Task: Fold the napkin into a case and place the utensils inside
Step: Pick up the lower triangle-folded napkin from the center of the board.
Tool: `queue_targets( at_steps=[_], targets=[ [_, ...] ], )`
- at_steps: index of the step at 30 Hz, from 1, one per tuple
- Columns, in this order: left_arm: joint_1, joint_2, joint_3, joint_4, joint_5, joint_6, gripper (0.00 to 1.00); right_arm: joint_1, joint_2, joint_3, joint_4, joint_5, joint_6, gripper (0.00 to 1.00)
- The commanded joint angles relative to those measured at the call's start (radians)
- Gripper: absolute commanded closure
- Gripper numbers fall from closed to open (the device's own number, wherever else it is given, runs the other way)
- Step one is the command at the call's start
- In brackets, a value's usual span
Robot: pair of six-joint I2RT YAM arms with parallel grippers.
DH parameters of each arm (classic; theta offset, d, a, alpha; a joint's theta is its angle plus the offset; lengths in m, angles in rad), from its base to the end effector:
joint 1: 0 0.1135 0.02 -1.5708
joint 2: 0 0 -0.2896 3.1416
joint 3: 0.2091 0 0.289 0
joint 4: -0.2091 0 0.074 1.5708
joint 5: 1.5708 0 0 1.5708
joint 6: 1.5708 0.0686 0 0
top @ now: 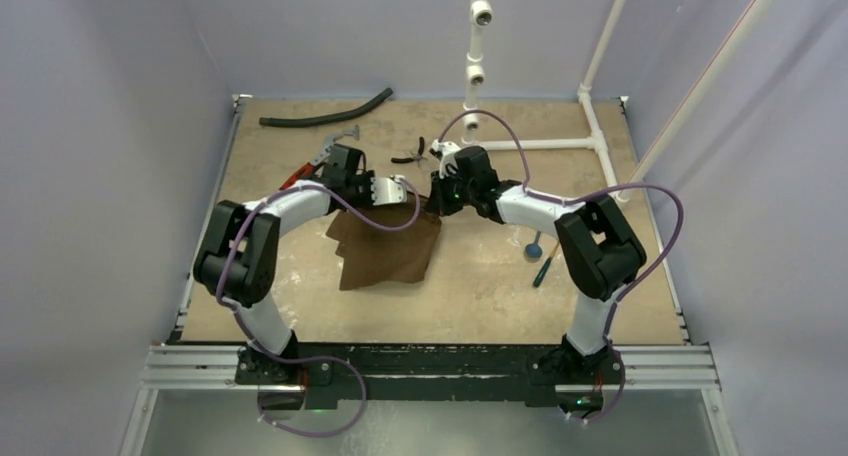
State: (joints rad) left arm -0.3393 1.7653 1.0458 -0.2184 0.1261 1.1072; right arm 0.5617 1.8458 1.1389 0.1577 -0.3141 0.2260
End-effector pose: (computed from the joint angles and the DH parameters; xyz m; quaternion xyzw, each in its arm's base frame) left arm 0.3858 -0.1453 0.1419 0.6424 0.6980 0.0608 0.3104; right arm 0.3876 0.2690 0.1815 -0.2193 0.8367 0.3113 0.3935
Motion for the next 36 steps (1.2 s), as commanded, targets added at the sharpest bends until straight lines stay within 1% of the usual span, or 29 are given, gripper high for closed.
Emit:
queue_targets(
  at_steps=[1, 5, 10, 17, 20, 23, 27, 30, 32, 35, 36],
  targets=[
    [0.014, -0.117, 0.027, -0.035, 0.029, -0.065, 1.0, 0.033, -0.074, -0.049, 0.019, 0.123, -0.033, 0.97],
    [0.013, -0.188, -0.014, -0.098, 0.048, -0.038, 1.0, 0.062, -0.141, -0.121, 0.045, 0.197, -0.037, 0.97],
    [0.014, -0.248, -0.09, -0.124, 0.058, 0.004, 1.0, 0.12, -0.188, -0.171, 0.074, 0.278, -0.059, 0.97],
    [0.013, -0.247, -0.139, -0.123, 0.074, 0.024, 1.0, 0.128, -0.169, -0.186, 0.083, 0.292, -0.037, 0.96],
    [0.013, -0.227, -0.143, -0.152, 0.076, 0.035, 1.0, 0.13, -0.17, -0.196, 0.071, 0.311, -0.03, 0.95],
    [0.013, -0.222, -0.151, -0.121, 0.065, 0.016, 1.0, 0.132, -0.172, -0.203, 0.065, 0.312, -0.013, 0.96],
    [0.01, -0.217, -0.12, 0.04, 0.034, -0.108, 1.0, 0.127, -0.172, -0.173, 0.054, 0.283, 0.037, 0.97],
    [0.01, -0.192, -0.051, 0.098, 0.009, -0.186, 1.0, 0.114, -0.151, -0.126, 0.043, 0.268, 0.037, 0.99],
    [0.009, -0.186, -0.021, 0.084, 0.026, -0.183, 1.0, 0.112, -0.145, -0.116, 0.04, 0.272, 0.033, 1.0],
    [0.004, -0.159, 0.017, -0.046, 0.076, -0.139, 1.0, 0.111, -0.146, -0.125, 0.045, 0.264, 0.039, 1.0],
    [0.0, -0.148, 0.015, -0.055, 0.066, -0.143, 1.0, 0.107, -0.143, -0.127, 0.047, 0.25, 0.045, 0.99]
  ],
)
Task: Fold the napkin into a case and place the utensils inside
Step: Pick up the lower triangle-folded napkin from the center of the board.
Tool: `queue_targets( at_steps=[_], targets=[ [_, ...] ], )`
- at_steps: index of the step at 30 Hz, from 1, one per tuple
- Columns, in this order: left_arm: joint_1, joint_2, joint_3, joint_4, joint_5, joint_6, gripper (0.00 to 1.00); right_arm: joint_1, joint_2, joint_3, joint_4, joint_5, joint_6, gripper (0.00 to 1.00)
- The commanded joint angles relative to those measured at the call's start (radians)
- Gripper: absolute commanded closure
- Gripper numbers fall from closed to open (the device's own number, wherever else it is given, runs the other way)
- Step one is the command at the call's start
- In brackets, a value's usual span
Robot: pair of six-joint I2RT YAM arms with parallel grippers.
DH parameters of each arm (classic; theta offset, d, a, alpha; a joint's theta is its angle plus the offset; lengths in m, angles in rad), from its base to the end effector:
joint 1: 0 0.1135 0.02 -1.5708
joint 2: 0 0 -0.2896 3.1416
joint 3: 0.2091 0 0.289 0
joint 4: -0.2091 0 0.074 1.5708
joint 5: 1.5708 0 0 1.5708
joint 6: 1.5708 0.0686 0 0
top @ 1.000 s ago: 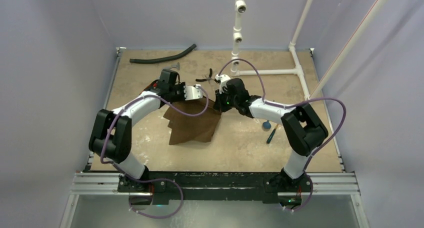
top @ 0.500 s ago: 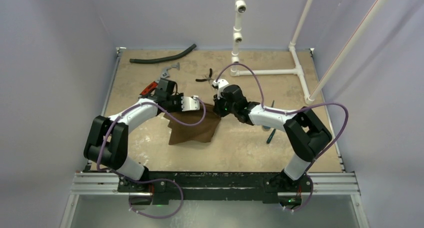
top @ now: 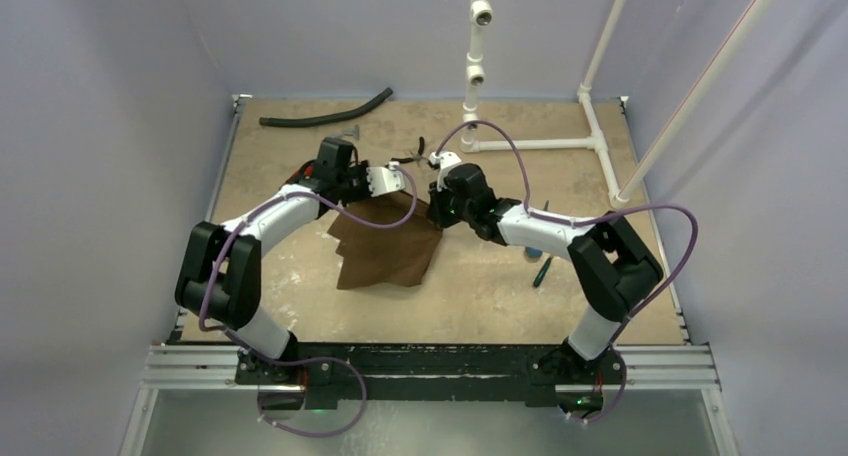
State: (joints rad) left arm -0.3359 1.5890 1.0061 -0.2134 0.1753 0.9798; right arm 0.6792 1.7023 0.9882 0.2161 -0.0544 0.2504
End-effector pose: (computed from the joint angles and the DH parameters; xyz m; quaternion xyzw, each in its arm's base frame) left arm 0.3674 -0.1409 0.1963 0.5901 0.7097 0.0421 0.3825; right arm 0.3370 0.2768 0.1927 -0.1964 0.8366 0.2499 0.4462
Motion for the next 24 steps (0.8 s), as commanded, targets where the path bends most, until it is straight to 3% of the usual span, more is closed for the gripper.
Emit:
queue_targets(
  at_steps=[1, 4, 5, 6, 8, 9, 13, 15, 18, 24],
  targets=[
    [-0.006, 0.036, 0.051, -0.061, 0.002, -0.017, 0.98, -0.017, 0.008, 0.025, -0.01, -0.024, 0.03, 0.98],
    [-0.007, 0.035, 0.052, -0.001, -0.024, -0.088, 0.65, -0.049, 0.041, 0.051, -0.021, -0.044, 0.078, 0.93],
    [-0.005, 0.031, 0.06, 0.016, -0.027, -0.116, 0.52, -0.063, 0.052, 0.067, -0.028, -0.041, 0.094, 0.87],
    [-0.001, 0.03, 0.076, 0.022, -0.023, -0.141, 0.34, -0.073, 0.066, 0.085, -0.036, -0.027, 0.109, 0.82],
    [0.007, 0.042, 0.139, -0.017, -0.006, -0.185, 0.17, -0.085, 0.096, 0.139, -0.067, 0.016, 0.119, 0.77],
    [0.012, 0.049, 0.18, -0.051, 0.003, -0.209, 0.14, -0.089, 0.11, 0.164, -0.083, 0.046, 0.132, 0.72],
    [0.041, 0.059, 0.268, -0.158, 0.064, -0.248, 0.09, -0.102, 0.12, 0.214, -0.113, 0.139, 0.183, 0.32],
    [0.042, 0.079, 0.284, -0.253, 0.095, -0.212, 0.14, -0.102, 0.087, 0.192, -0.093, 0.162, 0.192, 0.17],
    [0.043, 0.129, 0.299, -0.331, 0.116, -0.229, 0.23, -0.102, 0.024, 0.142, -0.067, 0.189, 0.191, 0.15],
    [0.06, 0.232, 0.294, -0.331, 0.11, -0.349, 0.39, -0.101, -0.059, 0.021, 0.035, 0.09, 0.153, 0.25]
  ],
)
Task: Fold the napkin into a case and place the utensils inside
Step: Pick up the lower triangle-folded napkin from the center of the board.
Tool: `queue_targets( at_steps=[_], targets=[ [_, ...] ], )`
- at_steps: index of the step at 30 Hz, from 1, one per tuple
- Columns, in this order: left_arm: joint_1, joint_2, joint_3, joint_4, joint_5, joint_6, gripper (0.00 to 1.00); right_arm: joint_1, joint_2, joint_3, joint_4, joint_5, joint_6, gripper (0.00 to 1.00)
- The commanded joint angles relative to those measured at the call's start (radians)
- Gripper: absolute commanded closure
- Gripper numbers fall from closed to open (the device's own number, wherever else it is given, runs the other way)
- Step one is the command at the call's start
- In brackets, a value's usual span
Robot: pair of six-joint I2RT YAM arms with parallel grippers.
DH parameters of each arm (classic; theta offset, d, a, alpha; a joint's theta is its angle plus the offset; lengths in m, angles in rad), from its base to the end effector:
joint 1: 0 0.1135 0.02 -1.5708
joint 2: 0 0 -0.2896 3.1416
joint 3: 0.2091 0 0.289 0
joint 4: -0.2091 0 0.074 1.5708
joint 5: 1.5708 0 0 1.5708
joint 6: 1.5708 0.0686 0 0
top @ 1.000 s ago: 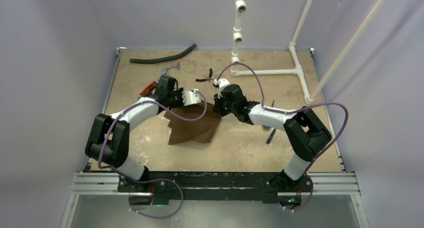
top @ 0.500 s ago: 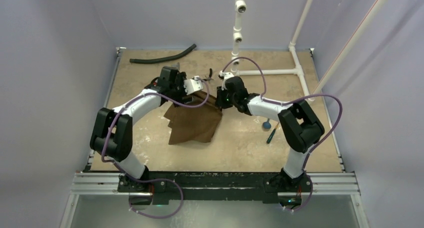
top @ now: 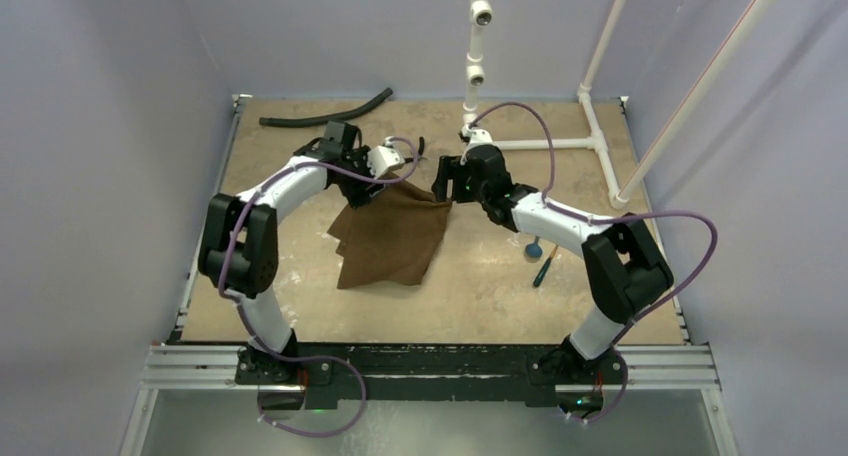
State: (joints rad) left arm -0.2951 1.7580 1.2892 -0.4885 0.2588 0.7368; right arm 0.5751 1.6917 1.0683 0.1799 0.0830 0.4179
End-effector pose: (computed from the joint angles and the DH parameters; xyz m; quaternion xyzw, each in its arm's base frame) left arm 0.4101 -0.1430 0.2091 0.5003 0.8031 -0.0544 0.3191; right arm 0.3791 0.2389 0.2236 -0.0442 0.8437 0.2234 0.4861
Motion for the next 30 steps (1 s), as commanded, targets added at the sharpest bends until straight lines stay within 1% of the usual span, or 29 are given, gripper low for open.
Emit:
queue_targets(
  at_steps=[1, 5, 9, 11, 13, 15, 16, 18, 19, 21, 22, 26, 28, 30],
  targets=[
    [0.027, 0.08, 0.011, -0.043, 0.019, -0.129, 0.41, 0.003, -0.042, -0.065, 0.063, -0.05, -0.013, 0.25],
    [0.052, 0.14, 0.029, -0.008, 0.025, -0.172, 0.46, 0.003, -0.005, -0.071, 0.058, -0.074, -0.017, 0.28],
    [0.056, 0.189, 0.075, -0.021, 0.104, -0.206, 0.51, 0.002, 0.048, -0.037, 0.04, -0.081, -0.007, 0.33],
    [0.056, 0.201, 0.091, -0.014, 0.115, -0.214, 0.61, 0.002, 0.067, -0.029, 0.041, -0.096, -0.006, 0.36],
    [0.057, 0.209, 0.102, -0.006, 0.134, -0.22, 0.68, 0.002, 0.081, -0.025, 0.044, -0.106, -0.004, 0.42],
    [0.057, 0.218, 0.115, -0.008, 0.157, -0.224, 0.75, 0.001, 0.091, -0.026, 0.05, -0.113, 0.0, 0.49],
    [0.057, 0.222, 0.122, -0.011, 0.171, -0.228, 0.81, 0.0, 0.095, -0.025, 0.052, -0.115, 0.001, 0.54],
    [0.057, 0.228, 0.133, -0.012, 0.186, -0.235, 0.98, -0.002, 0.101, -0.024, 0.056, -0.11, 0.002, 0.63],
    [0.057, 0.228, 0.136, -0.004, 0.185, -0.237, 1.0, -0.004, 0.101, -0.024, 0.059, -0.104, 0.002, 0.69],
    [0.058, 0.218, 0.134, 0.017, 0.181, -0.241, 1.0, -0.009, 0.103, -0.024, 0.065, -0.096, 0.005, 0.79],
    [0.059, 0.214, 0.134, 0.025, 0.175, -0.241, 1.0, -0.013, 0.104, -0.023, 0.068, -0.095, 0.005, 0.81],
    [0.066, 0.197, 0.128, 0.051, 0.146, -0.249, 1.0, -0.02, 0.117, -0.011, 0.067, -0.1, 0.003, 0.81],
    [0.073, 0.172, 0.107, 0.101, 0.142, -0.27, 1.0, -0.025, 0.127, -0.007, 0.068, -0.1, 0.007, 0.82],
    [0.077, 0.145, 0.081, 0.177, 0.139, -0.286, 1.0, -0.035, 0.139, -0.003, 0.07, -0.099, 0.015, 0.85]
  ],
)
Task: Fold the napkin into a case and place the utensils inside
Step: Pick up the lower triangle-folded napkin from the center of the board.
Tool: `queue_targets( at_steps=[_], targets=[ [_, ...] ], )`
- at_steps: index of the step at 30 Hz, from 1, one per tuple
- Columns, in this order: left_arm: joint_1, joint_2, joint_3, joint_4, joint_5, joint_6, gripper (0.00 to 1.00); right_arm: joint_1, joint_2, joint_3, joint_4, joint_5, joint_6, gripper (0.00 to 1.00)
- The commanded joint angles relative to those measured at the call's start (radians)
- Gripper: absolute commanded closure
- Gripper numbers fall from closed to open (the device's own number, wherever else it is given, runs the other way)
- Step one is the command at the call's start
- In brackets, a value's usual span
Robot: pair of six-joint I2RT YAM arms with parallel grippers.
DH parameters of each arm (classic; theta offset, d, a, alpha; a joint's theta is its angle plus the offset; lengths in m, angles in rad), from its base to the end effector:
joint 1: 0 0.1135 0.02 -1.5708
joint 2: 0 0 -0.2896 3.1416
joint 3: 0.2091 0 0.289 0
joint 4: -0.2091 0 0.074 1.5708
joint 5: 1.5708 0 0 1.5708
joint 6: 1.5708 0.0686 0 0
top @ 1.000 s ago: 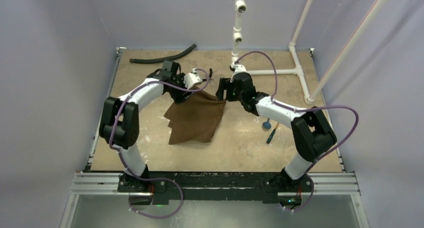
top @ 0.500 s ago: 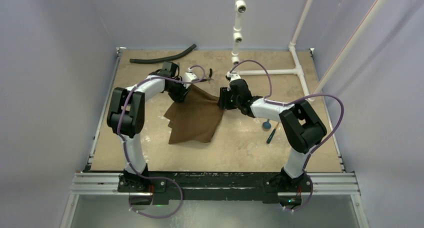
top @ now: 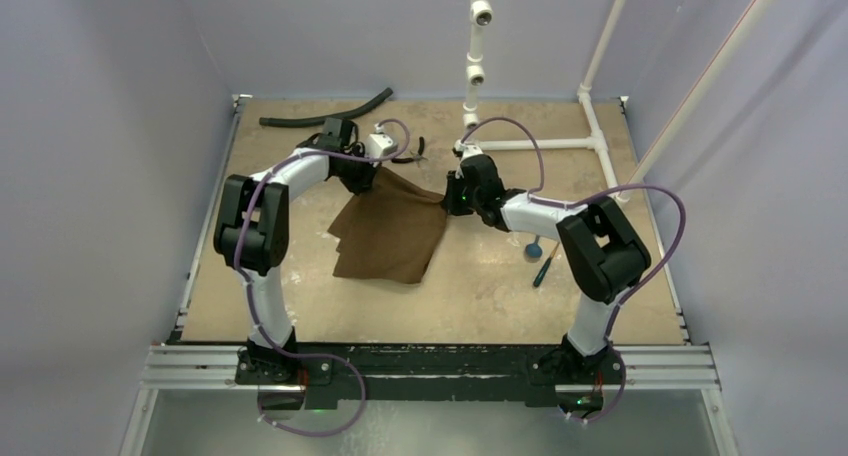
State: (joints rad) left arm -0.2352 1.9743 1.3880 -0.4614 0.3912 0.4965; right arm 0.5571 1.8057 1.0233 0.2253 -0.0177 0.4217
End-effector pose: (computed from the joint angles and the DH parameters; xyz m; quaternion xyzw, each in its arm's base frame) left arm 0.4520 -0.1352 0.1544 0.3859 0.8669 -0.1531 0.2759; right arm 0.3824 0.2396 0.1630 -0.0634 0.8720 0.2350 0.4248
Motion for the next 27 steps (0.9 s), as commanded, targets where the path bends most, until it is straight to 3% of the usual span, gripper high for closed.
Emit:
queue_targets(
  at_steps=[1, 5, 8, 11, 14, 19, 24, 27],
  targets=[
    [0.017, -0.08, -0.023, 0.18, 0.006, -0.051, 1.0, -0.024, 0.03, 0.043, 0.027, 0.003, 0.019, 0.87],
    [0.017, -0.068, 0.027, 0.241, 0.003, -0.084, 1.0, -0.047, 0.065, 0.05, 0.029, 0.014, 0.035, 0.94],
    [0.011, -0.047, 0.045, 0.307, -0.012, -0.091, 1.0, -0.052, 0.105, 0.068, 0.007, 0.015, 0.04, 0.86],
    [0.001, -0.01, 0.051, 0.344, -0.044, -0.072, 1.0, -0.052, 0.112, 0.067, -0.003, 0.028, 0.044, 0.85],
    [-0.001, 0.022, 0.045, 0.387, -0.036, -0.065, 1.0, -0.052, 0.081, 0.067, -0.042, 0.078, 0.038, 0.66],
    [-0.009, 0.036, 0.013, 0.445, -0.033, -0.059, 1.0, -0.042, -0.097, 0.041, 0.003, 0.208, -0.02, 0.48],
    [-0.027, 0.027, -0.028, 0.546, -0.069, -0.093, 1.0, 0.11, -0.137, 0.038, 0.1, 0.143, -0.101, 0.47],
    [-0.032, 0.045, -0.031, 0.574, -0.089, -0.138, 0.97, 0.197, -0.12, -0.031, 0.205, 0.013, -0.092, 0.54]
  ],
)
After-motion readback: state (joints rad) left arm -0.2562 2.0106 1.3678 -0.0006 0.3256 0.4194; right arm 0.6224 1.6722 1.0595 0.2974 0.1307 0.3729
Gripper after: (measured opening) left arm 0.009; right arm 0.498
